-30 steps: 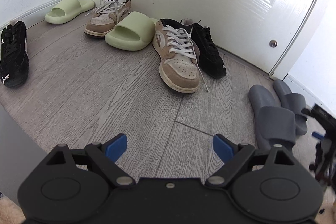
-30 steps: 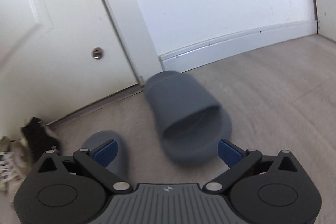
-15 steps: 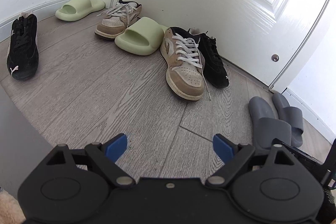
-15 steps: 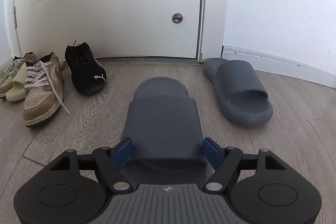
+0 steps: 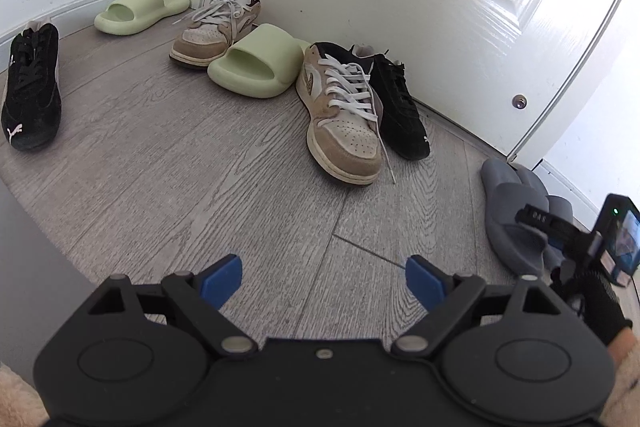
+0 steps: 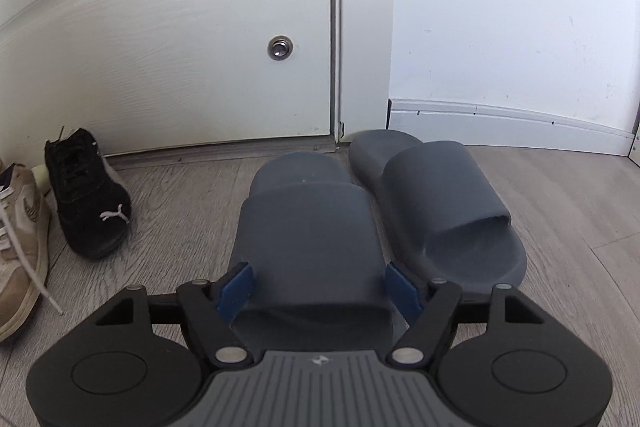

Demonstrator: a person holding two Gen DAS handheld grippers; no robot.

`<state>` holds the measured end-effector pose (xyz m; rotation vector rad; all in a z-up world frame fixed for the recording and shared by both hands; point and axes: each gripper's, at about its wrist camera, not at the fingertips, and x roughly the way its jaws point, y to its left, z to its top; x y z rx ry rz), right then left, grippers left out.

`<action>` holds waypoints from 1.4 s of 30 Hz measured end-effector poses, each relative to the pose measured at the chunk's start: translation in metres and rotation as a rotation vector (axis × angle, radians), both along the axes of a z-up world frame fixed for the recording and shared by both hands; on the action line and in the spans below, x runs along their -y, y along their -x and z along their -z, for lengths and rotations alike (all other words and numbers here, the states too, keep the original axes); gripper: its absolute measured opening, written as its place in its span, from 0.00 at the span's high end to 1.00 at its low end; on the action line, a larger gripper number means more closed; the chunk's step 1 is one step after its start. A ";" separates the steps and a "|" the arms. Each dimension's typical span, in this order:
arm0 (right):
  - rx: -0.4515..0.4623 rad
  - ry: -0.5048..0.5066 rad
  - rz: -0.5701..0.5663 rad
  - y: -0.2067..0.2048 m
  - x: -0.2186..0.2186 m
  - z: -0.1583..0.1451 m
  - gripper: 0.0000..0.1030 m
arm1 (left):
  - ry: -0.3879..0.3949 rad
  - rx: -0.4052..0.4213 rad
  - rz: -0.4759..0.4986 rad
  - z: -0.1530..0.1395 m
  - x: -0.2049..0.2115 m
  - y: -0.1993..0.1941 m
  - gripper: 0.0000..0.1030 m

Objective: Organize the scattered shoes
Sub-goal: 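Reposition the held slide parallel to its mate with the right gripper, then open the right gripper to release the grey slide and withdraw, then reach down and grasp a tan-and-white sneaker with the left gripper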

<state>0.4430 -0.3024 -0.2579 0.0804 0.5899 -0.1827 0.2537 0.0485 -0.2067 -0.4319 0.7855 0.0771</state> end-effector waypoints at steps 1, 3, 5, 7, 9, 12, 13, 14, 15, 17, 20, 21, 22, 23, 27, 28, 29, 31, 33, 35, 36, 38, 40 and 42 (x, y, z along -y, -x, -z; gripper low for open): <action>0.003 -0.004 0.004 -0.007 0.004 0.001 0.27 | 0.003 -0.002 0.002 0.001 0.000 -0.001 0.13; 0.007 -0.019 0.011 -0.018 0.012 0.002 0.26 | 0.006 -0.009 0.007 0.003 0.001 -0.004 0.13; 0.005 -0.060 0.024 -0.026 0.020 0.003 0.22 | 0.007 -0.016 0.014 0.004 0.002 -0.006 0.13; -0.003 -0.146 0.043 -0.034 0.033 0.007 0.19 | 0.006 -0.020 0.016 0.005 0.003 -0.006 0.13; -0.004 -0.216 0.047 -0.038 0.044 0.010 0.15 | 0.006 -0.022 0.017 0.006 0.003 -0.007 0.13; -0.010 -0.255 0.031 -0.035 0.052 0.009 0.14 | 0.005 -0.025 0.013 0.006 0.002 -0.008 0.13; -0.012 -0.276 0.041 -0.031 0.055 0.007 0.14 | 0.004 -0.026 0.012 0.007 0.002 -0.008 0.13; -0.010 -0.305 0.049 -0.024 0.059 0.004 0.14 | 0.002 -0.027 0.011 0.007 0.002 -0.007 0.13; 0.001 -0.339 0.053 -0.012 0.064 0.000 0.13 | -0.001 -0.027 0.009 0.007 0.002 -0.007 0.13; 0.025 -0.375 0.049 0.017 0.071 -0.010 0.10 | -0.009 -0.025 0.004 0.006 0.003 -0.006 0.13; 0.020 -0.318 0.045 0.072 0.072 -0.021 0.06 | -0.028 -0.029 0.000 0.006 0.004 -0.003 0.13; 0.003 -0.293 0.048 0.088 0.069 -0.024 0.06 | -0.036 -0.033 -0.003 0.006 0.005 -0.003 0.13; -0.023 -0.272 0.054 0.102 0.064 -0.027 0.06 | -0.047 -0.039 -0.005 0.007 0.006 -0.003 0.13; -0.041 -0.263 0.064 0.114 0.061 -0.030 0.06 | -0.057 -0.043 -0.007 0.007 0.008 -0.002 0.13; -0.044 -0.319 0.086 0.155 0.060 -0.038 0.05 | -0.086 -0.034 -0.019 -0.001 0.013 -0.005 0.13; -0.033 -0.335 0.076 0.161 0.060 -0.040 0.04 | -0.081 -0.021 -0.027 -0.004 0.014 -0.009 0.13; -0.024 -0.334 0.067 0.162 0.059 -0.040 0.03 | -0.068 -0.011 -0.031 -0.006 0.017 -0.015 0.13; -0.005 -0.306 0.041 0.158 0.053 -0.041 0.03 | -0.048 -0.003 -0.034 -0.005 0.024 -0.033 0.13; 0.002 -0.297 0.016 0.152 0.050 -0.040 0.03 | -0.052 -0.016 -0.019 -0.001 0.035 -0.058 0.13; -0.008 -0.312 -0.004 0.147 0.050 -0.035 0.03 | -0.088 -0.021 -0.004 0.005 0.047 -0.082 0.13; -0.015 -0.312 -0.003 0.144 0.050 -0.033 0.03 | -0.107 -0.023 0.003 0.008 0.053 -0.094 0.13; -0.032 -0.309 0.001 0.140 0.050 -0.030 0.03 | -0.177 -0.003 -0.001 0.013 0.064 -0.114 0.13; -0.050 -0.322 0.013 0.135 0.053 -0.025 0.03 | -0.251 0.028 0.007 0.017 0.072 -0.136 0.13; -0.057 -0.340 0.019 0.134 0.056 -0.023 0.03 | -0.307 0.033 0.021 0.021 0.074 -0.162 0.13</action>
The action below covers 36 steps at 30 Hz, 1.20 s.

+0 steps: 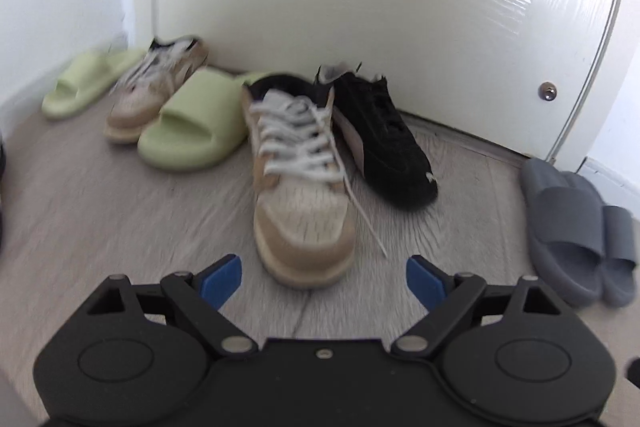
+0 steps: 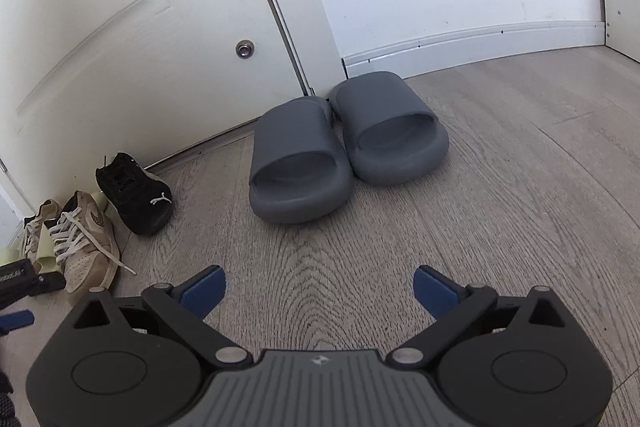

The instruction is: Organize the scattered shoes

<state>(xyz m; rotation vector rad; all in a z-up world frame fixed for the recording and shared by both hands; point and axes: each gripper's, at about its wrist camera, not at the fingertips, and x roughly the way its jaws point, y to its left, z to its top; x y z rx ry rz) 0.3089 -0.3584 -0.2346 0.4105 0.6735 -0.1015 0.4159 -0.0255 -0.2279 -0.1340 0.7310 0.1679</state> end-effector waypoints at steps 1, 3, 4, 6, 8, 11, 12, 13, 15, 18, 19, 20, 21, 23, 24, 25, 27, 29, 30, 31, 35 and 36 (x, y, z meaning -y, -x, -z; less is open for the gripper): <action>-0.004 -0.006 0.002 -0.001 0.001 0.001 0.03 | -0.026 0.002 -0.002 0.003 -0.001 -0.015 0.13; -0.010 -0.014 0.003 -0.004 0.003 0.002 0.03 | -0.059 -0.010 -0.017 0.008 -0.005 -0.042 0.13; -0.012 -0.016 0.004 -0.005 0.004 0.003 0.03 | -0.071 -0.019 -0.026 0.011 -0.009 -0.053 0.13; -0.016 -0.026 0.007 -0.006 0.005 0.004 0.03 | -0.093 -0.036 -0.043 0.017 -0.016 -0.074 0.13; -0.021 -0.036 0.010 -0.006 0.006 0.005 0.03 | -0.122 -0.050 -0.057 0.022 -0.021 -0.089 0.11; -0.025 -0.051 0.005 -0.006 0.006 0.006 0.03 | -0.066 -0.070 -0.046 0.033 -0.033 -0.106 0.09; -0.023 -0.056 0.000 -0.006 0.006 0.006 0.03 | -0.024 -0.079 -0.055 0.036 -0.037 -0.109 0.14; -0.018 -0.065 -0.007 -0.006 0.007 0.006 0.03 | 0.004 -0.082 -0.072 0.037 -0.039 -0.109 0.17; -0.006 -0.071 -0.006 -0.005 0.008 0.005 0.03 | 0.033 -0.088 -0.106 0.036 -0.039 -0.105 0.18; 0.008 -0.066 0.006 -0.004 0.010 0.003 0.03 | 0.034 -0.102 -0.114 0.034 -0.025 -0.088 0.19; 0.012 -0.072 0.011 -0.003 0.011 0.002 0.03 | 0.037 -0.110 -0.110 0.033 -0.017 -0.077 0.19; 0.018 -0.077 0.019 -0.003 0.012 0.002 0.03 | 0.043 -0.118 -0.106 0.032 -0.009 -0.065 0.19; 0.031 -0.084 0.031 -0.001 0.014 0.000 0.03 | 0.059 -0.131 -0.109 0.031 0.002 -0.049 0.19; 0.064 -0.091 0.066 0.004 0.021 -0.005 0.03 | 0.090 -0.152 -0.121 0.029 0.024 -0.019 0.18; 0.082 -0.091 0.086 0.007 0.025 -0.008 0.03 | 0.104 -0.163 -0.128 0.028 0.035 -0.004 0.18; 0.105 -0.091 0.111 0.011 0.029 -0.012 0.03 | 0.118 -0.169 -0.132 0.027 0.045 0.008 0.18; 0.148 -0.106 0.170 0.021 0.041 -0.018 0.03 | 0.179 -0.193 -0.139 0.025 0.073 0.036 0.18; 0.185 -0.128 0.229 0.031 0.054 -0.022 0.03 | 0.260 -0.225 -0.135 0.025 0.095 0.051 0.19; 0.199 -0.141 0.260 0.036 0.060 -0.024 0.03 | 0.312 -0.249 -0.122 0.026 0.109 0.056 0.18; 0.208 -0.149 0.284 0.040 0.066 -0.025 0.03 | 0.345 -0.264 -0.100 0.027 0.122 0.058 0.15; 0.210 -0.165 0.323 0.047 0.075 -0.026 0.03 | 0.413 -0.306 0.047 0.025 0.164 0.063 0.12; 0.207 -0.168 0.325 0.047 0.076 -0.026 0.03 | 0.452 -0.302 0.093 0.022 0.166 0.068 0.12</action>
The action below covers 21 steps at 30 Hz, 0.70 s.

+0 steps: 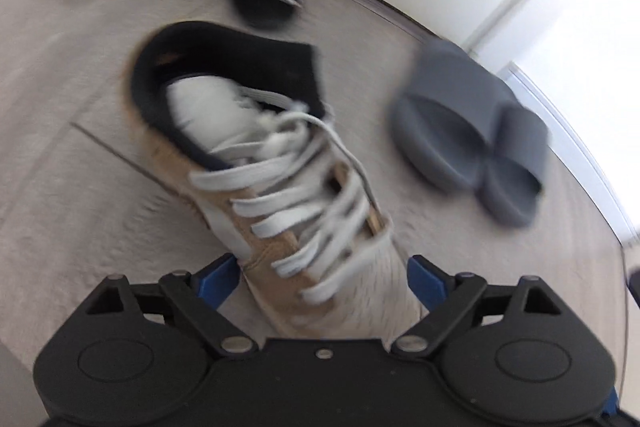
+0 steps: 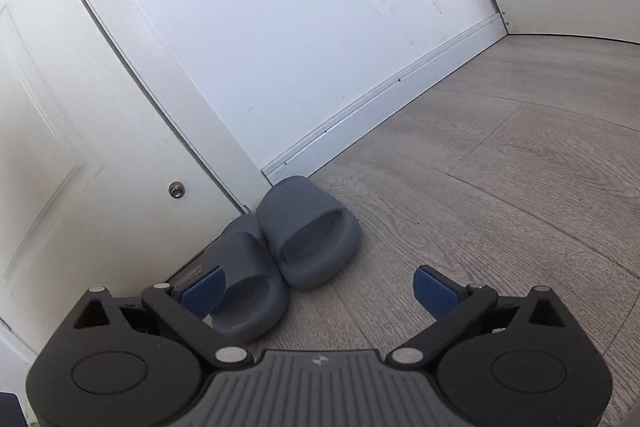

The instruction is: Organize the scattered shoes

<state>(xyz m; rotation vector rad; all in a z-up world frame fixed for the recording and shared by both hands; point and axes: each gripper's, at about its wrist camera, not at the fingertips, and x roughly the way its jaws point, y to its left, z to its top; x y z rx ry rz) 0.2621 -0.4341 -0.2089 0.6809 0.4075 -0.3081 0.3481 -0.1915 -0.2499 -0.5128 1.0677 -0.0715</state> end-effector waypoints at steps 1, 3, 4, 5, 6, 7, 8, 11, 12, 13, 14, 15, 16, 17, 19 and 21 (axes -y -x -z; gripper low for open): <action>-0.004 0.006 -0.007 -0.001 -0.001 0.000 0.03 | 0.054 0.015 0.037 -0.004 0.001 0.006 0.12; -0.010 0.034 -0.021 -0.005 -0.005 0.000 0.03 | 0.101 0.048 0.104 -0.013 -0.001 0.017 0.12; -0.012 0.044 -0.027 -0.006 -0.007 0.000 0.03 | 0.109 0.071 0.150 -0.020 -0.003 0.024 0.12; -0.014 0.051 -0.034 -0.007 -0.008 0.000 0.03 | 0.118 0.095 0.195 -0.027 -0.004 0.031 0.12; -0.017 0.061 -0.043 -0.008 -0.011 0.000 0.03 | 0.084 0.127 0.237 -0.036 -0.009 0.041 0.12; -0.019 0.072 -0.052 -0.008 -0.014 0.000 0.03 | 0.050 0.149 0.258 -0.042 -0.014 0.047 0.12; -0.020 0.084 -0.061 -0.009 -0.017 0.000 0.03 | -0.011 0.174 0.263 -0.048 -0.025 0.054 0.12; -0.022 0.120 -0.085 -0.010 -0.025 -0.002 0.03 | -0.255 0.239 0.228 -0.063 -0.062 0.066 0.12; -0.011 0.120 -0.104 -0.010 -0.027 -0.002 0.03 | -0.370 0.255 0.200 -0.066 -0.078 0.065 0.12; 0.001 0.115 -0.129 -0.010 -0.029 -0.003 0.03 | -0.447 0.270 0.171 -0.067 -0.097 0.060 0.12; 0.007 0.117 -0.153 -0.011 -0.032 -0.003 0.03 | -0.513 0.285 0.141 -0.069 -0.118 0.055 0.12; 0.012 0.120 -0.177 -0.012 -0.035 -0.003 0.03 | -0.550 0.292 0.102 -0.068 -0.144 0.047 0.12; 0.013 0.132 -0.200 -0.013 -0.040 -0.004 0.03 | -0.566 0.290 0.066 -0.065 -0.167 0.036 0.12; 0.005 0.160 -0.221 -0.014 -0.047 -0.005 0.03 | -0.587 0.283 0.019 -0.061 -0.190 0.023 0.12; -0.010 0.218 -0.282 -0.017 -0.065 -0.005 0.03 | -0.633 0.265 -0.083 -0.055 -0.237 -0.004 0.12; -0.022 0.244 -0.337 -0.021 -0.082 -0.003 0.03 | -0.665 0.239 -0.191 -0.042 -0.291 -0.042 0.12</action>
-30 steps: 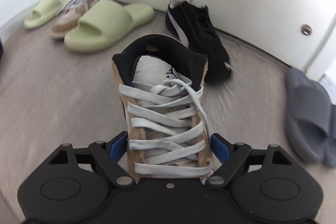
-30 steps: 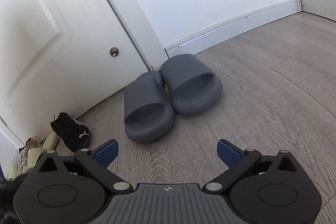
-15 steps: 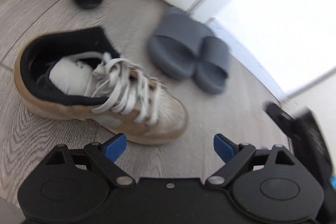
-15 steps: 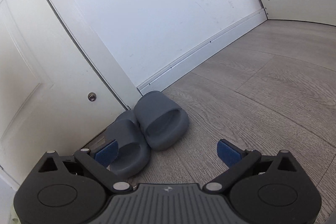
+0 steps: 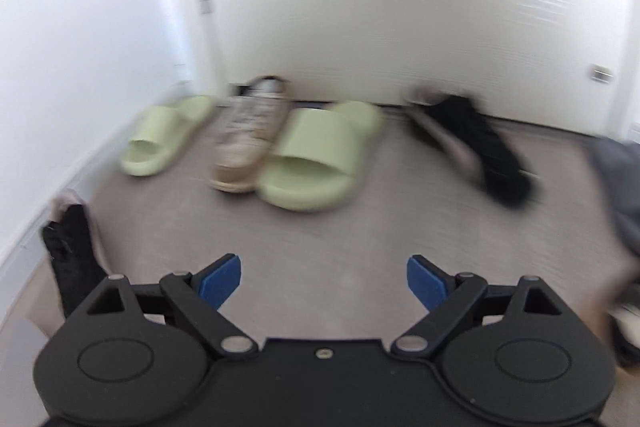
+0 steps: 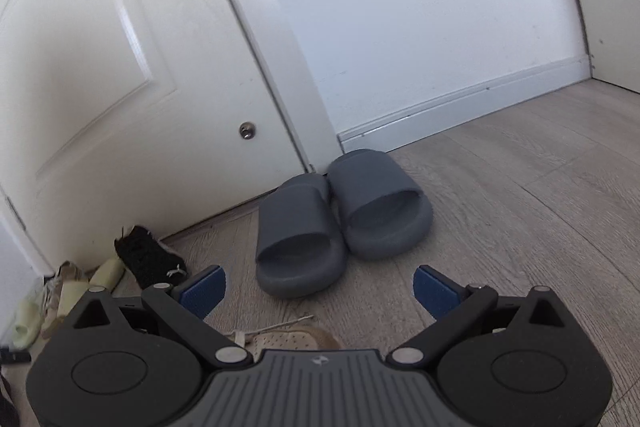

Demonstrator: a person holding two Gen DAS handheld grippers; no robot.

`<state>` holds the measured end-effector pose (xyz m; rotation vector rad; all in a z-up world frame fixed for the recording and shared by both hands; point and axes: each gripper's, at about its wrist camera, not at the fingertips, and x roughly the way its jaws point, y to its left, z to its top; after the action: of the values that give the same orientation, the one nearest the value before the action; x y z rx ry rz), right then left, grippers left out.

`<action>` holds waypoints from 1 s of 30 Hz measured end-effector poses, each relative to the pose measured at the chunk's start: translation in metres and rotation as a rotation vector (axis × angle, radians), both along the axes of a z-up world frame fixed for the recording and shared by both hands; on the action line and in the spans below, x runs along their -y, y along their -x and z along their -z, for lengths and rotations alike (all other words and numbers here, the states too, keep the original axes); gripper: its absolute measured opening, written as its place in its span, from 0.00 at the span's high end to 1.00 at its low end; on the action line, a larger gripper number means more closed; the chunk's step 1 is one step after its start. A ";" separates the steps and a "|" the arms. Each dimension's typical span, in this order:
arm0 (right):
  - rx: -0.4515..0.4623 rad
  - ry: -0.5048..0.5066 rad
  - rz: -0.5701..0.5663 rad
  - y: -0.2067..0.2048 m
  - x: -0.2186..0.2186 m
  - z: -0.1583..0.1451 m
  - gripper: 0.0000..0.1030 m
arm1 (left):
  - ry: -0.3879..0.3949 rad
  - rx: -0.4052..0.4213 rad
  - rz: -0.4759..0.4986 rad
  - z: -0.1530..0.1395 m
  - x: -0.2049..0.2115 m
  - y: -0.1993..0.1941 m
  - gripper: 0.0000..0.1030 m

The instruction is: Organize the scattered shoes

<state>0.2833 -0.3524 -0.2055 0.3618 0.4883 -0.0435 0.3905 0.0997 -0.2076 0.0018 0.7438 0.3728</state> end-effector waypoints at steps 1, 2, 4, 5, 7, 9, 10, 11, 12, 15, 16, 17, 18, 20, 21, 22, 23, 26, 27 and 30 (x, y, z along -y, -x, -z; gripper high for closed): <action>-0.011 0.011 -0.030 -0.003 -0.010 0.002 0.03 | 0.017 0.006 -0.028 0.005 -0.020 -0.016 0.12; -0.020 0.017 -0.055 -0.006 -0.019 0.003 0.03 | 0.041 0.013 -0.046 0.009 -0.038 -0.032 0.12; -0.033 0.019 -0.087 -0.011 -0.031 0.006 0.03 | 0.079 0.025 -0.052 0.016 -0.065 -0.060 0.12; -0.039 0.017 -0.098 -0.014 -0.037 0.007 0.03 | 0.086 0.018 -0.049 0.021 -0.077 -0.078 0.12; -0.053 0.014 -0.118 -0.023 -0.047 0.011 0.03 | 0.084 0.001 -0.033 0.030 -0.095 -0.114 0.13; -0.073 0.026 -0.129 -0.031 -0.055 0.015 0.03 | 0.039 -0.007 0.016 0.039 -0.104 -0.150 0.12; -0.084 0.035 -0.133 -0.034 -0.058 0.018 0.03 | 0.023 -0.013 0.030 0.044 -0.106 -0.163 0.12; -0.093 0.040 -0.137 -0.036 -0.059 0.019 0.03 | 0.002 -0.029 0.030 0.051 -0.109 -0.178 0.12; -0.103 0.047 -0.141 -0.038 -0.061 0.021 0.03 | 0.000 -0.047 0.030 0.059 -0.114 -0.191 0.04; -0.109 0.047 -0.148 -0.042 -0.060 0.025 0.03 | 0.119 -0.067 0.046 0.076 -0.140 -0.212 0.00; -0.108 0.049 -0.149 -0.043 -0.059 0.025 0.03 | 0.184 -0.065 0.053 0.080 -0.150 -0.216 0.00; -0.106 0.051 -0.149 -0.043 -0.059 0.025 0.03 | 0.269 -0.067 0.031 0.086 -0.164 -0.215 0.00; -0.106 0.051 -0.150 -0.043 -0.058 0.026 0.03 | 0.314 -0.065 0.011 0.091 -0.170 -0.213 0.01; -0.107 0.038 -0.145 -0.042 -0.055 0.027 0.03 | 0.296 -0.049 -0.002 0.093 -0.168 -0.203 0.02; -0.104 0.038 -0.141 -0.041 -0.054 0.026 0.03 | 0.286 -0.049 -0.013 0.092 -0.165 -0.197 0.03; -0.100 0.037 -0.138 -0.040 -0.053 0.025 0.03 | 0.282 -0.052 -0.026 0.092 -0.163 -0.191 0.03; -0.096 0.037 -0.134 -0.039 -0.052 0.025 0.03 | 0.279 -0.054 -0.039 0.092 -0.161 -0.184 0.04; -0.070 0.047 -0.131 -0.034 -0.050 0.020 0.03 | 0.289 -0.078 -0.070 0.088 -0.157 -0.157 0.04; -0.061 0.042 -0.129 -0.032 -0.048 0.018 0.03 | 0.294 -0.092 -0.087 0.086 -0.154 -0.143 0.04; -0.037 0.015 -0.118 -0.028 -0.042 0.013 0.03 | 0.310 -0.145 -0.146 0.080 -0.143 -0.097 0.05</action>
<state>0.3110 -0.3107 -0.2188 0.3176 0.5452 0.0602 0.4876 0.2425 -0.2875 -0.3218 0.9425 0.3954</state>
